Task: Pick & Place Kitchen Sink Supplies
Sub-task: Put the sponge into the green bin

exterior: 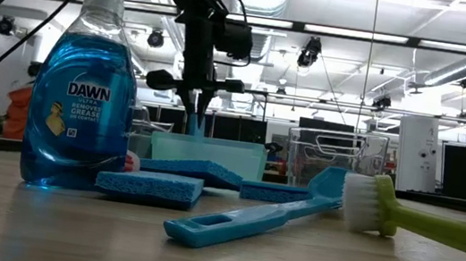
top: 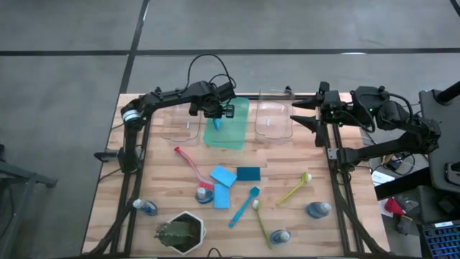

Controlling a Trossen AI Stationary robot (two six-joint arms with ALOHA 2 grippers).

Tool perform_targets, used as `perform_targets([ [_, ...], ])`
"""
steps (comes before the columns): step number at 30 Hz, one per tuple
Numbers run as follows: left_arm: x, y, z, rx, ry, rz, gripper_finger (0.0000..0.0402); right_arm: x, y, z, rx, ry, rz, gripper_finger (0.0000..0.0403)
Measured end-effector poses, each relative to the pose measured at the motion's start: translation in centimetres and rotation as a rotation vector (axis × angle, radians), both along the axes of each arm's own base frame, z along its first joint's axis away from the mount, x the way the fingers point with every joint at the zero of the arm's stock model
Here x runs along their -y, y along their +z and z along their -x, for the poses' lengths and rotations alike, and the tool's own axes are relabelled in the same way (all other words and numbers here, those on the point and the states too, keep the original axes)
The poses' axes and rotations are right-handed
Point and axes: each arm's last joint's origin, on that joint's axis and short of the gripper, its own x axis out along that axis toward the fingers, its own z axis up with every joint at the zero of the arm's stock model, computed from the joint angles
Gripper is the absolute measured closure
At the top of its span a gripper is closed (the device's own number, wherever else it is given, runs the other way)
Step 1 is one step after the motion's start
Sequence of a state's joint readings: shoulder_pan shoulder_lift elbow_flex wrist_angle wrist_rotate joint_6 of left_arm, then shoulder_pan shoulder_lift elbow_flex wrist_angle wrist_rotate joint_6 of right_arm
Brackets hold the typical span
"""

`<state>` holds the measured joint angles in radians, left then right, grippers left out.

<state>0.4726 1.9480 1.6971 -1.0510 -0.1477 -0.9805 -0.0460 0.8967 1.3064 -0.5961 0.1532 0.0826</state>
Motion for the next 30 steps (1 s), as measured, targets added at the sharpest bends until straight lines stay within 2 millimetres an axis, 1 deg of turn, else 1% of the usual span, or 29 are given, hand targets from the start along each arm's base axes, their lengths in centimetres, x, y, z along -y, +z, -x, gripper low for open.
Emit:
perform_targets([
  [23, -0.1, -0.4, 0.1, -0.003, 0.001, 0.003, 0.0376, 0.0, 0.0, -0.1, -0.004, -0.001, 0.007, 0.0200],
  [30, -0.3, -1.2, -0.3, 0.002, -0.001, 0.015, 0.0376, 0.0, -0.1, -0.1, -0.006, -0.001, 0.006, 0.0200],
])
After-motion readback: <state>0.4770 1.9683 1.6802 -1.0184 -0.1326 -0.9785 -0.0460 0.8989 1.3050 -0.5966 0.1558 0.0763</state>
